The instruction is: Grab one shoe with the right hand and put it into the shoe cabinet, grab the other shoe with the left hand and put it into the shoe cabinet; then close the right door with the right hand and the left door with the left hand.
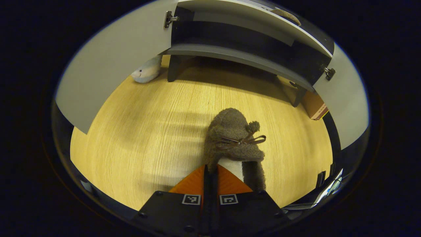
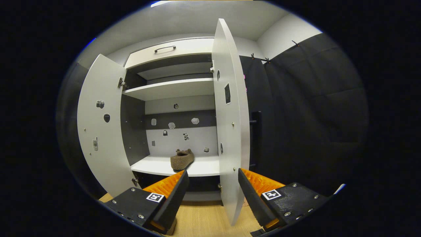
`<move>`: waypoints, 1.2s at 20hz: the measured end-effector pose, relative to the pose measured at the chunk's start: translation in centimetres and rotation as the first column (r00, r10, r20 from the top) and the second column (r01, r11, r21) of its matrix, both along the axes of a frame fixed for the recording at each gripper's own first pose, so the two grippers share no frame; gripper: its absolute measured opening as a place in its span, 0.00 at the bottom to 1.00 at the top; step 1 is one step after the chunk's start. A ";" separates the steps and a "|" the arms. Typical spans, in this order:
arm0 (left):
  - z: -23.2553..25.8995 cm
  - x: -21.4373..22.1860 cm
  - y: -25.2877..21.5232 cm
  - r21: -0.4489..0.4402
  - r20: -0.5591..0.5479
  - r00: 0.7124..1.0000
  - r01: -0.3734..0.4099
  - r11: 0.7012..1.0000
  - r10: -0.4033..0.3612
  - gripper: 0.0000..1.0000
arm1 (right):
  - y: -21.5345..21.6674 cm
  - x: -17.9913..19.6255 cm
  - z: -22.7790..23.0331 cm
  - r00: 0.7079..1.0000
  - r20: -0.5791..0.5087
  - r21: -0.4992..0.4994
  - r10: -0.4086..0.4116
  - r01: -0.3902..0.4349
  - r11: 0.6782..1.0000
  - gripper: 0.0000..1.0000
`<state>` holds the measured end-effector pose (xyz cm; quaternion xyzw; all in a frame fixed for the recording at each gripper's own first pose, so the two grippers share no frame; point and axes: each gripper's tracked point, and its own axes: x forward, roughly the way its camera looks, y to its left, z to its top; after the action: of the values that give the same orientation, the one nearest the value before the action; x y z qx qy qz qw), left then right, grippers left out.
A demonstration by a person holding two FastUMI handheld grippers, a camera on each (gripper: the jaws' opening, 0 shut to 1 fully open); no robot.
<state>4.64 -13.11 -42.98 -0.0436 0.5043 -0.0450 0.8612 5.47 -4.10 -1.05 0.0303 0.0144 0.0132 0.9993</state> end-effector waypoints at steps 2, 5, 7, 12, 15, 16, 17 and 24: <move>2.2 0.5 0.5 -0.011 0.021 1.000 0.018 1.000 -0.017 0.07 | 0.4 0.1 -0.5 1.000 0.002 0.011 0.015 -0.015 1.000 0.93; 7.1 -0.1 0.7 -0.030 0.067 0.998 0.019 0.999 -0.017 0.07 | 1.1 0.4 -1.9 0.999 -0.010 0.030 0.041 -0.041 0.999 0.92; 10.7 -0.7 0.9 -0.050 0.099 0.995 0.029 0.998 -0.024 0.06 | 1.4 0.6 -2.7 0.999 -0.014 0.023 0.051 -0.050 0.998 0.92; 21.7 -0.6 1.2 -0.049 0.226 0.971 0.093 0.994 -0.079 0.07 | 2.0 0.7 -4.5 0.998 -0.027 0.019 0.065 -0.064 0.998 0.92; 27.9 1.1 0.3 -0.052 0.325 0.940 0.124 0.991 -0.101 0.07 | 2.2 0.6 -5.1 0.997 -0.034 0.033 0.070 -0.069 0.997 0.93; 29.8 2.2 0.0 -0.051 0.358 0.928 0.133 0.990 -0.106 0.07 | 2.1 0.6 -5.1 0.997 -0.035 0.029 0.068 -0.067 0.997 0.93; 31.5 3.5 -0.3 -0.044 0.386 0.916 0.141 0.989 -0.113 0.07 | 1.9 0.5 -5.1 0.997 -0.033 0.025 0.066 -0.065 0.998 0.93; 39.8 16.7 -2.9 -0.028 0.545 0.833 0.129 0.991 -0.093 0.06 | 0.5 0.2 -3.5 0.999 -0.008 0.023 0.036 -0.036 0.999 0.93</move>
<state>21.30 -15.98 -3.20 -0.0273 0.2401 -0.1215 0.9627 5.65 -3.56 -4.58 0.0413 0.0190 0.0314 0.9985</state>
